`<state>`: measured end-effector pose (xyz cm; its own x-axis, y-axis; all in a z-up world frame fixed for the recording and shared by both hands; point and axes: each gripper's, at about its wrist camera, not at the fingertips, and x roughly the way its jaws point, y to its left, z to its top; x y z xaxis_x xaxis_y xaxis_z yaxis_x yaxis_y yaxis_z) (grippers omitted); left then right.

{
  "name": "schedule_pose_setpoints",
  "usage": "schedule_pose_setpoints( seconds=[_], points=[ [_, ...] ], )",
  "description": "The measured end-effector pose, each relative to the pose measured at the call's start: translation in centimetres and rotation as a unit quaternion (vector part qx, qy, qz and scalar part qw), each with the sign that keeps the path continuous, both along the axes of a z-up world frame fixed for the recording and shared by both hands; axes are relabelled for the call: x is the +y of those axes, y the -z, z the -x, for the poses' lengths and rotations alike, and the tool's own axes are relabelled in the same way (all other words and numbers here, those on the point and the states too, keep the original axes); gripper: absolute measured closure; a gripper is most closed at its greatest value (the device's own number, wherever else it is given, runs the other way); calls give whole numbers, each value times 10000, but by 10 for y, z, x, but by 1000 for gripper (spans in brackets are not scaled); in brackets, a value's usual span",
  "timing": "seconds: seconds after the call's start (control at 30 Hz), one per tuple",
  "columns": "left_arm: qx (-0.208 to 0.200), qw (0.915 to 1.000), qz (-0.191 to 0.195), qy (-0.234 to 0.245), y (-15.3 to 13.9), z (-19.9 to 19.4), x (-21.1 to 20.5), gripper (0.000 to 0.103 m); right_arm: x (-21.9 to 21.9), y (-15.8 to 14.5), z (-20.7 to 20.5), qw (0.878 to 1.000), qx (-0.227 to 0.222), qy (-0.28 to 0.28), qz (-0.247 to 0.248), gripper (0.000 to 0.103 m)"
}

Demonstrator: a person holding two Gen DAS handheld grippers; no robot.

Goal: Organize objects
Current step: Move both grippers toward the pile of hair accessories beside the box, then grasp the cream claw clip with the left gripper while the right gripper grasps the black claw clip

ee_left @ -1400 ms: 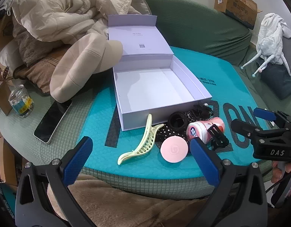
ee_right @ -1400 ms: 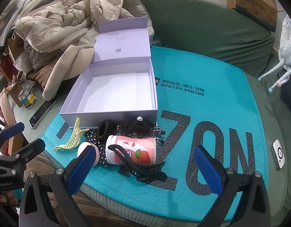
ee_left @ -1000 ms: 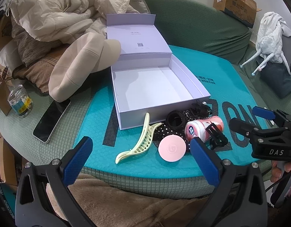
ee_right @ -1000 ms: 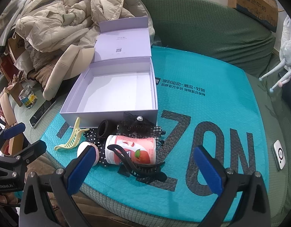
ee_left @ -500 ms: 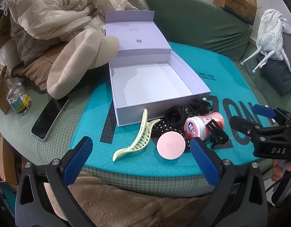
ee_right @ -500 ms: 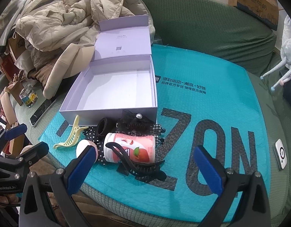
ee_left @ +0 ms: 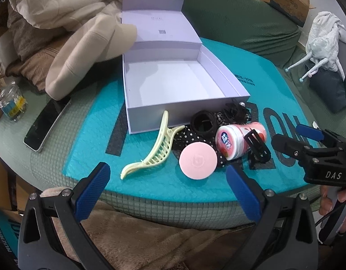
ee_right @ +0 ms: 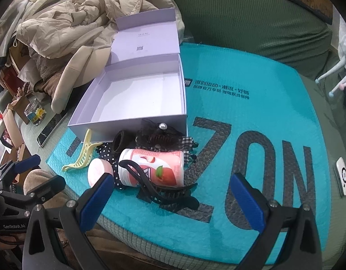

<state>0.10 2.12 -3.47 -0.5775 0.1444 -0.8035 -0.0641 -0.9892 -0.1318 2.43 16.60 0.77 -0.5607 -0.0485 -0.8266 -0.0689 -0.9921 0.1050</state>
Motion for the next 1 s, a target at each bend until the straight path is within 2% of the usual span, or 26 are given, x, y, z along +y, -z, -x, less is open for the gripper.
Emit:
schedule_pose_setpoints(
  seconds=[0.33, 0.83, 1.0],
  points=[
    [-249, 9994, -227, -76, 17, 4, -9, 0, -8, 13, 7, 9993, -190, -238, 227, 0],
    [-423, 9984, -322, -166, 34, 20, -18, 1, -6, 37, 18, 9978, -537, -370, 96, 0],
    [-455, 9978, -456, -174, 39, 25, -21, 9, 4, 48, 20, 9961, -793, -278, 262, 8]
  ],
)
